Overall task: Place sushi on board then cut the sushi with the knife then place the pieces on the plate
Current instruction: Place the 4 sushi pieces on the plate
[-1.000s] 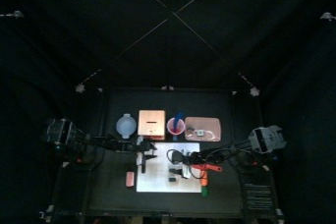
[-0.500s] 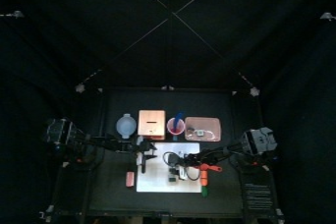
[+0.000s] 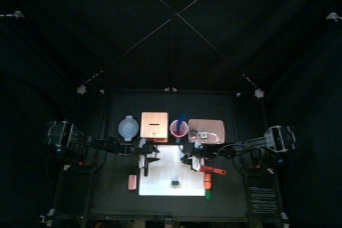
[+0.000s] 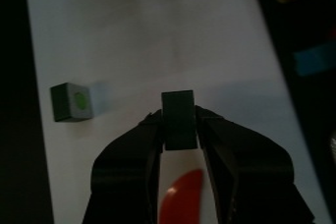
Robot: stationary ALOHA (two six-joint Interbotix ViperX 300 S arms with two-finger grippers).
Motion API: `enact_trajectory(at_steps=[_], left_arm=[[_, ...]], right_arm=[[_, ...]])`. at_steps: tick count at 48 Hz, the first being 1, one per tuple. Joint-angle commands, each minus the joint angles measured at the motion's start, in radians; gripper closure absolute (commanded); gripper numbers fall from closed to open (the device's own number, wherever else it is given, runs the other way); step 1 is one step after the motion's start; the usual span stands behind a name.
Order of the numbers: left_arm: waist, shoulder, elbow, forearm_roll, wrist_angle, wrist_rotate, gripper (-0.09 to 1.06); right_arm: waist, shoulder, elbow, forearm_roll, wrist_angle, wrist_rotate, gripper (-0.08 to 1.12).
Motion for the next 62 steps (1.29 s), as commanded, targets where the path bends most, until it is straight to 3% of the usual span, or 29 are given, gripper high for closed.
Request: enact_trajectory(at_steps=[1,13,39,56,62], left_arm=[[0.003,-0.015,-0.011,-0.002,-0.006,0.002,0.17],[0.005,-0.015,-0.015,-0.002,-0.006,0.002,0.17],[0.006,-0.015,-0.012,-0.002,-0.006,0.002,0.17],[0.006,-0.015,-0.012,-0.002,-0.005,-0.002,0.17],[0.005,-0.015,-0.012,-0.002,-0.005,-0.002,0.17]], right_arm=[[-0.083,-0.107,0.052,-0.009,0.003,-0.005,0.41],[-0.287,-0.206,0.118,-0.089,0.031,-0.005,0.41],[-0.62,-0.195,0.17,-0.202,0.08,-0.005,0.4],[-0.653,-0.193,0.192,-0.219,0.077,-0.003,0.18],[-0.566,-0.21,0.181,-0.184,0.083,-0.003,0.16]])
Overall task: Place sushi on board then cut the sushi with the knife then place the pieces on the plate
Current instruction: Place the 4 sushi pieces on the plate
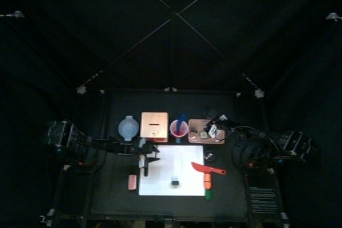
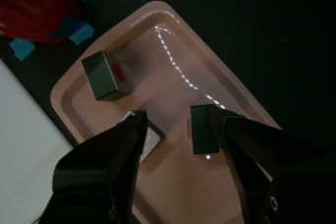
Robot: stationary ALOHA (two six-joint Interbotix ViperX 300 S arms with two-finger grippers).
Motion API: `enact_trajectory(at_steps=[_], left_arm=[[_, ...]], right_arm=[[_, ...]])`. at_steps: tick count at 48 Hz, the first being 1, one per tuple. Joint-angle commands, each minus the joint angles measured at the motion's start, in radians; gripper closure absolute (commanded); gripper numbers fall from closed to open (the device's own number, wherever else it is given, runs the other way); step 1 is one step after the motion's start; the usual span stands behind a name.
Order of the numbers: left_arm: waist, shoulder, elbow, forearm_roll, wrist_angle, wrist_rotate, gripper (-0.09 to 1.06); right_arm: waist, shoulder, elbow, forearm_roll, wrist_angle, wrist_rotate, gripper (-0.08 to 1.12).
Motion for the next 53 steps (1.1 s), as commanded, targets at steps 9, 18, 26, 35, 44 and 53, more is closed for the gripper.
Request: enact_trajectory(at_steps=[9,18,26,35,44,53], left_arm=[[0.002,-0.015,-0.014,-0.003,-0.003,-0.002,0.17],[0.002,-0.015,-0.015,-0.003,-0.005,-0.002,0.17],[0.002,-0.015,-0.015,-0.009,-0.003,-0.002,0.17],[0.002,-0.015,-0.012,-0.015,-0.003,0.0,0.17],[0.002,-0.015,-0.014,-0.015,-0.003,0.0,0.17],[0.0,-0.014,-0.011,-0.015,-0.003,0.0,0.17]], right_arm=[[0.337,-0.043,-0.075,0.058,0.003,0.002,0.16],[0.591,-0.008,-0.164,0.08,-0.026,0.0,0.16],[0.742,0.097,-0.249,0.098,-0.06,0.0,0.16],[0.825,0.232,-0.342,0.12,-0.061,0.0,0.16],[0.857,0.33,-0.408,0.135,-0.06,0.0,0.16],[0.882,0.385,-0.448,0.16,-0.061,0.0,0.16]])
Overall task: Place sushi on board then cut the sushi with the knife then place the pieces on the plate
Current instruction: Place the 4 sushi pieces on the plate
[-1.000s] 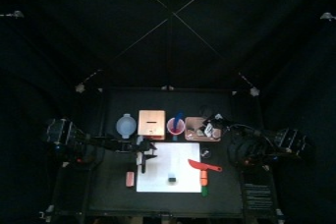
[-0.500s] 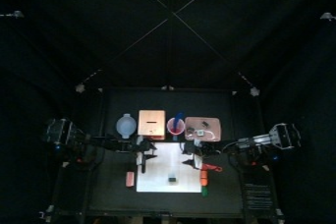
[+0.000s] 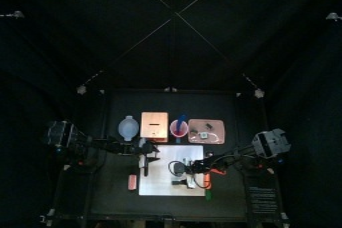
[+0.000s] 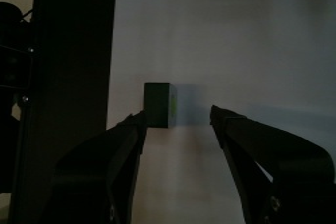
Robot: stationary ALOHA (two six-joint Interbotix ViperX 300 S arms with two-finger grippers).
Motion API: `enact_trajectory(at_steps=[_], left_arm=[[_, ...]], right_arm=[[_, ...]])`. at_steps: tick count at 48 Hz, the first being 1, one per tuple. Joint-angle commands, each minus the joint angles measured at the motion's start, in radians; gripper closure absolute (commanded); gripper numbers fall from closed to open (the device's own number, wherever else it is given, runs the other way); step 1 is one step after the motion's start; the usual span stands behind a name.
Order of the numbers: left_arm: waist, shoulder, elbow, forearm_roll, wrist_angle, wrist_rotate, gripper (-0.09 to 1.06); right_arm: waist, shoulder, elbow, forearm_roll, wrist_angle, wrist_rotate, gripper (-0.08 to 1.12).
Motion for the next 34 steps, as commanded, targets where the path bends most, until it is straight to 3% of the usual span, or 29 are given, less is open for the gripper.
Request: enact_trajectory(at_steps=[1,20,34], left_arm=[[0.002,-0.015,-0.011,-0.002,-0.005,0.0,0.17],[0.0,-0.014,-0.011,-0.002,-0.006,0.002,0.17],[0.002,-0.015,-0.009,0.002,-0.003,0.002,0.17]], right_arm=[[0.018,0.005,-0.046,0.017,-0.005,-0.003,0.16],[0.034,0.098,-0.087,0.028,-0.006,-0.005,0.19],[0.017,0.044,-0.041,0.025,0.012,-0.005,0.48]])
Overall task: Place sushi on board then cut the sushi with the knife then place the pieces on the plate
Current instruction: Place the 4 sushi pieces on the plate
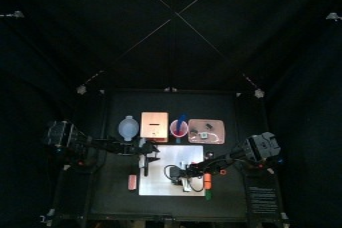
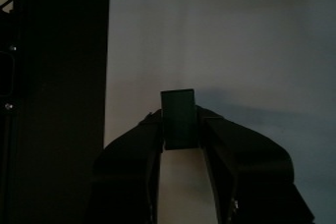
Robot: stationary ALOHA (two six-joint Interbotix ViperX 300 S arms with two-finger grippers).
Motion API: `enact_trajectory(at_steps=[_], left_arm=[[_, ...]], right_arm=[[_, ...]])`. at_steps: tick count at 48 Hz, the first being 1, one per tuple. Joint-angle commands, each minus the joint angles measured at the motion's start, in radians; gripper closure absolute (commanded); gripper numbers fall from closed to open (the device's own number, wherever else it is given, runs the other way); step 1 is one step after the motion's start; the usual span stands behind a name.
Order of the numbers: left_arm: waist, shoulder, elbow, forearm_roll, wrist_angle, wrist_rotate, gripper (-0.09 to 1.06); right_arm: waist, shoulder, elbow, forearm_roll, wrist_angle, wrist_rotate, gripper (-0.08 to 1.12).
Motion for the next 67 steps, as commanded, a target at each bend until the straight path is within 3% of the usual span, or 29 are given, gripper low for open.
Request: enact_trajectory(at_steps=[1,16,25,47,54,67], left_arm=[[0.002,-0.014,-0.009,0.002,-0.003,0.003,0.17],[0.002,-0.015,-0.009,0.0,0.005,0.002,0.17],[0.005,-0.017,-0.011,0.0,0.006,0.002,0.17],[0.005,-0.017,-0.012,0.002,0.008,0.003,0.17],[0.006,-0.017,-0.015,0.002,0.008,0.002,0.17],[0.005,-0.017,-0.023,-0.002,0.008,0.002,0.17]], right_arm=[[-0.017,-0.084,0.021,-0.005,0.015,-0.002,0.48],[-0.222,-0.373,0.241,-0.008,0.04,0.002,0.47],[-0.43,-0.549,0.39,-0.014,0.08,-0.002,0.47],[-0.83,-0.899,0.634,-0.129,0.216,0.0,0.4],[-0.917,-0.957,0.644,-0.143,0.219,-0.002,0.31],[-0.919,-0.934,0.632,-0.152,0.23,0.0,0.17]])
